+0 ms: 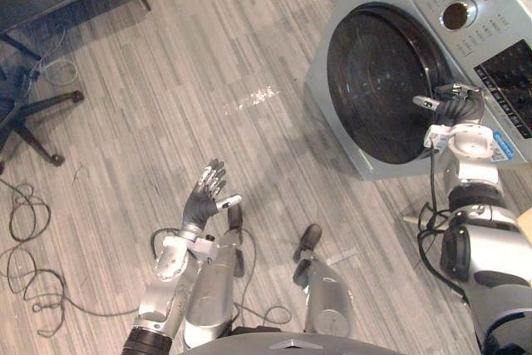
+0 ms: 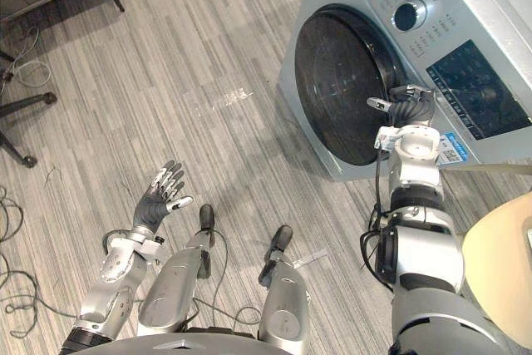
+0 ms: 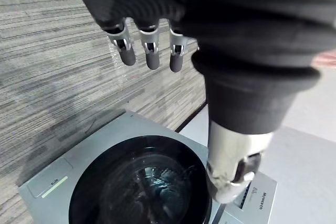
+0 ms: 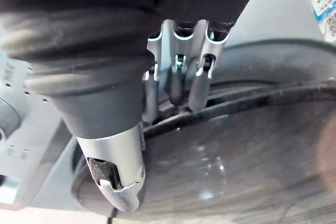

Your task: Pick up the laundry basket with both hands and put the clothes into the washing machine.

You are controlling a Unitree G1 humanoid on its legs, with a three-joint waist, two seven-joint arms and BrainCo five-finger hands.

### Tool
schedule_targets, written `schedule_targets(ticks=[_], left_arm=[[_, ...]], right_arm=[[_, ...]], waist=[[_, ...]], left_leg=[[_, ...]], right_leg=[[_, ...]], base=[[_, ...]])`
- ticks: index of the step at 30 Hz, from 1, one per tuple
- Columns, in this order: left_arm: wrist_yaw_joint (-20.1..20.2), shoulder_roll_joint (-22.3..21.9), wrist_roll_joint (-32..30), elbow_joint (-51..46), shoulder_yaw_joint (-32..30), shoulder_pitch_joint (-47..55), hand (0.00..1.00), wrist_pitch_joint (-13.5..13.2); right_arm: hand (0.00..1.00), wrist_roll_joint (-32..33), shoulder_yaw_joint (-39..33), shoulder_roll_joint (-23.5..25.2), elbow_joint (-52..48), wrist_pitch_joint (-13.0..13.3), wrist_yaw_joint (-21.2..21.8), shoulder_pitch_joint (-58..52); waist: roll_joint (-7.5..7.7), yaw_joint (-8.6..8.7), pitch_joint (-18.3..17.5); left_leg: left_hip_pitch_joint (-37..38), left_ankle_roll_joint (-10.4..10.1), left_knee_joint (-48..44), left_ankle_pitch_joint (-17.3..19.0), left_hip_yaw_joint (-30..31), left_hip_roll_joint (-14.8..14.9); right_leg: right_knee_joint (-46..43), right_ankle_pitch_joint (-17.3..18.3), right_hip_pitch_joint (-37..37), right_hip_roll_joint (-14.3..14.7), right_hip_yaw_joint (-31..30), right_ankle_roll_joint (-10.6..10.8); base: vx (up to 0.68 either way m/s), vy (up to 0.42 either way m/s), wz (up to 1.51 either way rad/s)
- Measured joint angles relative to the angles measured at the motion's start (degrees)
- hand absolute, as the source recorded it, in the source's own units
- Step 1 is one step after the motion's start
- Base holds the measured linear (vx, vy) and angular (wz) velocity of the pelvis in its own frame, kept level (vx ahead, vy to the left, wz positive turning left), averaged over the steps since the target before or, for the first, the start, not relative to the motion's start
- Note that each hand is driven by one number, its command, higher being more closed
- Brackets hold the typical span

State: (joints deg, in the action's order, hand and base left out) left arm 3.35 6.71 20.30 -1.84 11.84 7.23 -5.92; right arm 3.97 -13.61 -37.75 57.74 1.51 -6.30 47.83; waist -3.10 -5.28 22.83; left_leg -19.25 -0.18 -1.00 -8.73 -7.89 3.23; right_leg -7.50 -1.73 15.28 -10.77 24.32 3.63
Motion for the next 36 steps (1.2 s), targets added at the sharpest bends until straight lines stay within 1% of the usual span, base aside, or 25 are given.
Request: schedule_targets(ticks=[1,3,4,6,8,10,11,12,13,14,16,17,18,19,21,25,27,28,29,30,31,33,34,35,36], left_arm=[[0.0,0.0,0.3,0.0,0.0,0.0,0.00,0.0],[0.1,0.0,0.9,0.0,0.1,0.1,0.00,0.1],[0.4,0.0,1.0,0.0,0.2,0.1,0.00,0.2],[1.8,0.0,1.0,-0.2,0.1,0.0,0.00,0.5],[3.3,0.0,1.0,-0.9,0.0,0.1,0.00,0.9],[4.8,0.1,0.9,-1.7,-0.6,0.3,0.00,0.9],[5.0,0.1,0.9,-1.7,-0.7,0.3,0.00,0.9],[5.8,0.1,0.9,-1.7,-0.6,0.4,0.00,0.9],[6.0,0.1,0.8,-1.7,-0.6,0.4,0.00,0.9],[6.7,0.1,0.8,-1.7,-0.6,0.5,0.00,0.9],[7.5,0.2,0.6,-1.6,-0.7,0.6,0.00,0.9],[7.5,0.2,0.3,-1.6,-0.9,0.7,0.00,0.9],[7.6,0.3,-0.4,-1.5,-1.6,1.3,0.00,0.9],[7.6,0.4,-0.5,-1.4,-2.0,1.6,0.00,0.9],[7.4,1.1,-1.5,-1.3,-3.6,2.7,0.00,0.9],[7.1,1.8,-3.2,-1.4,-5.4,3.3,0.00,0.9],[6.7,1.7,-4.8,-1.9,-6.6,3.6,0.00,0.9],[5.7,1.3,-6.6,-3.7,-8.4,3.6,0.00,0.9],[4.9,0.9,-8.4,-4.9,-9.2,3.6,0.00,0.9],[2.3,-0.3,-12.3,-7.8,-11.2,3.3,0.00,0.6],[0.6,-1.1,-15.2,-9.2,-12.1,3.1,0.00,0.2],[-4.8,-3.5,-21.5,-13.8,-14.5,2.6,0.00,-1.6],[-5.7,-3.6,-22.4,-14.7,-14.4,2.5,0.00,-1.7],[-7.4,-3.6,-24.8,-17.2,-13.7,2.5,0.00,-1.8],[-7.7,-3.6,-25.3,-17.6,-13.5,2.4,0.00,-1.8]], right_arm=[[0.00,-0.4,0.0,-0.3,0.6,-0.6,0.1,0.2],[0.00,-3.1,-0.1,-1.4,3.6,-2.4,2.1,-0.2],[0.00,-3.4,-0.2,-1.4,4.2,-2.7,2.5,-0.7],[0.00,-2.4,-0.9,-1.0,4.5,-3.1,5.3,-4.8],[0.00,2.1,-1.2,-0.5,4.1,-3.4,9.0,-10.1],[0.00,8.5,-1.0,2.3,1.6,-3.8,13.5,-17.1],[0.00,10.1,-0.7,3.2,1.2,-3.7,14.7,-18.3],[0.00,15.0,0.4,4.8,0.6,-3.7,16.9,-20.5],[0.00,17.3,0.9,5.6,0.0,-3.7,18.0,-21.6],[0.00,21.7,2.4,6.8,-0.9,-3.6,19.9,-23.3],[0.00,28.7,3.0,8.8,-1.3,-3.2,21.9,-25.2],[0.00,30.2,3.0,9.3,-1.6,-3.0,22.4,-25.7],[0.00,32.1,3.0,11.0,-3.3,-2.6,22.5,-27.7],[0.00,32.6,3.1,11.8,-3.8,-2.4,22.5,-28.3],[0.00,34.8,4.1,14.6,-5.7,-1.7,22.6,-30.5],[0.00,36.3,4.8,18.7,-6.2,-1.2,22.6,-34.0],[0.00,36.1,6.9,20.6,-6.5,-1.1,22.6,-35.7],[0.00,36.1,8.0,22.7,-7.4,-1.0,22.6,-37.4],[0.00,36.1,8.6,23.4,-7.6,-0.7,22.6,-38.1],[0.00,35.8,9.3,25.2,-7.7,-0.3,22.5,-39.3],[0.00,35.1,9.8,26.0,-7.8,-0.1,22.4,-40.0],[0.00,33.4,13.7,28.5,-9.2,0.1,22.4,-42.5],[0.00,32.8,14.5,29.0,-9.5,0.1,22.4,-43.0],[0.00,31.3,16.0,30.2,-9.4,0.0,22.3,-43.2],[0.00,31.1,16.0,30.4,-9.4,0.0,22.3,-43.2]], waist=[[0.00,-0.10,0.0],[0.07,-0.96,0.0],[0.09,-1.06,0.1],[0.11,-1.24,0.1],[0.30,-1.46,0.2],[0.42,-1.40,0.2],[0.42,-1.23,0.2],[0.47,-1.01,0.2],[0.47,-0.98,0.2],[0.48,-0.69,0.2],[0.57,-0.80,0.2],[0.57,-0.79,0.2],[0.69,-0.79,0.1],[0.78,-0.75,0.1],[1.47,-0.76,-0.6],[2.72,-0.86,-1.6],[3.32,-0.94,-2.6],[3.64,-0.99,-3.4],[3.76,-1.00,-3.7],[3.86,-1.13,-3.8],[3.87,-1.18,-3.9],[3.81,-1.38,-4.8],[3.78,-1.49,-5.0],[3.80,-1.48,-5.7],[3.81,-1.46,-5.8]], left_leg=[[0.0,0.0,0.6,-0.6,-0.1,0.1],[0.0,-0.1,2.4,-2.4,-0.2,0.4],[0.0,-0.2,2.6,-2.7,-0.3,0.5],[0.2,0.0,3.4,-3.6,-0.7,0.6],[0.5,-0.1,3.5,-3.8,-0.6,0.5],[1.3,0.1,3.8,-4.0,-0.5,0.5],[1.7,0.1,4.1,-4.0,-0.5,0.5],[2.3,0.0,4.3,-3.9,-0.4,0.6],[2.4,-0.1,4.2,-3.8,-0.3,0.6],[2.7,-0.2,4.3,-3.7,-0.2,0.7],[2.9,-0.2,4.3,-3.7,-0.2,1.1],[3.1,-0.3,4.4,-3.6,-0.1,1.3],[3.7,-0.5,4.9,-3.8,0.0,1.5],[4.1,-0.6,5.2,-3.9,0.1,1.6],[4.5,-0.9,5.3,-3.7,0.2,1.8],[5.2,-1.1,5.3,-3.6,0.7,1.9],[5.5,-1.2,5.3,-3.5,0.8,1.8],[5.5,-1.3,5.3,-3.4,1.1,1.8],[5.6,-1.4,5.3,-3.4,1.3,1.8],[6.3,-1.5,5.3,-3.3,1.5,1.8],[6.7,-1.6,5.3,-3.2,1.5,1.8],[8.0,-1.9,5.2,-2.9,1.6,1.8],[8.2,-1.9,5.2,-2.8,1.6,1.8],[8.6,-2.1,5.1,-2.7,1.5,1.9],[8.7,-2.1,5.1,-2.7,1.4,1.9]], right_leg=[[0.1,-0.1,0.1,0.2,0.1,0.1],[0.3,-0.6,0.3,0.5,0.6,0.3],[0.4,-0.6,0.3,0.6,0.8,0.3],[0.8,-1.2,-0.3,0.6,1.5,0.5],[1.2,-1.4,-1.0,0.7,1.8,0.6],[1.6,-1.4,-1.9,1.1,1.5,0.6],[1.8,-1.4,-2.2,1.1,1.4,0.6],[2.2,-1.4,-2.7,1.2,1.3,0.7],[2.3,-1.3,-3.0,1.4,1.3,0.6],[2.5,-1.2,-3.3,1.7,1.3,0.6],[2.5,-1.0,-3.4,2.1,1.2,0.4],[2.5,-0.9,-3.6,2.2,1.2,0.3],[2.5,-0.7,-4.0,2.4,1.2,0.2],[2.5,-0.6,-4.3,2.5,1.2,0.2],[2.4,-0.1,-4.7,2.9,1.2,0.3],[2.1,0.5,-5.4,3.0,1.4,0.3],[1.7,0.8,-5.5,2.9,1.3,0.3],[1.4,1.1,-5.6,2.9,1.5,0.3],[1.3,1.2,-5.7,2.9,1.6,0.3],[1.2,1.5,-6.5,2.9,1.8,0.3],[1.2,1.6,-6.9,2.9,1.8,0.3],[1.1,2.0,-8.3,2.9,1.8,0.3],[1.1,2.1,-8.5,2.9,1.8,0.3],[1.1,2.2,-8.7,3.0,1.7,0.2],[1.1,2.2,-8.8,3.0,1.6,0.2]], base=[[-0.05,-0.032,0.27],[-0.01,-0.027,0.17],[0.03,-0.024,0.13],[0.08,-0.016,0.15],[0.11,-0.018,0.12],[0.12,-0.036,0.03],[0.10,-0.037,-0.05],[0.07,-0.029,-0.04],[0.08,-0.049,-0.02],[0.05,-0.041,-0.01],[0.02,-0.041,-0.02],[0.01,-0.044,0.00],[0.00,-0.038,0.02],[0.00,-0.040,0.02],[0.00,-0.043,0.01],[0.03,-0.032,0.05],[0.05,-0.028,0.03],[0.06,-0.034,0.06],[0.07,-0.042,0.10],[0.04,-0.028,0.08],[0.05,-0.032,0.07],[0.04,-0.028,0.03],[0.04,-0.033,-0.02],[0.03,-0.027,-0.03],[0.03,-0.034,-0.06]])
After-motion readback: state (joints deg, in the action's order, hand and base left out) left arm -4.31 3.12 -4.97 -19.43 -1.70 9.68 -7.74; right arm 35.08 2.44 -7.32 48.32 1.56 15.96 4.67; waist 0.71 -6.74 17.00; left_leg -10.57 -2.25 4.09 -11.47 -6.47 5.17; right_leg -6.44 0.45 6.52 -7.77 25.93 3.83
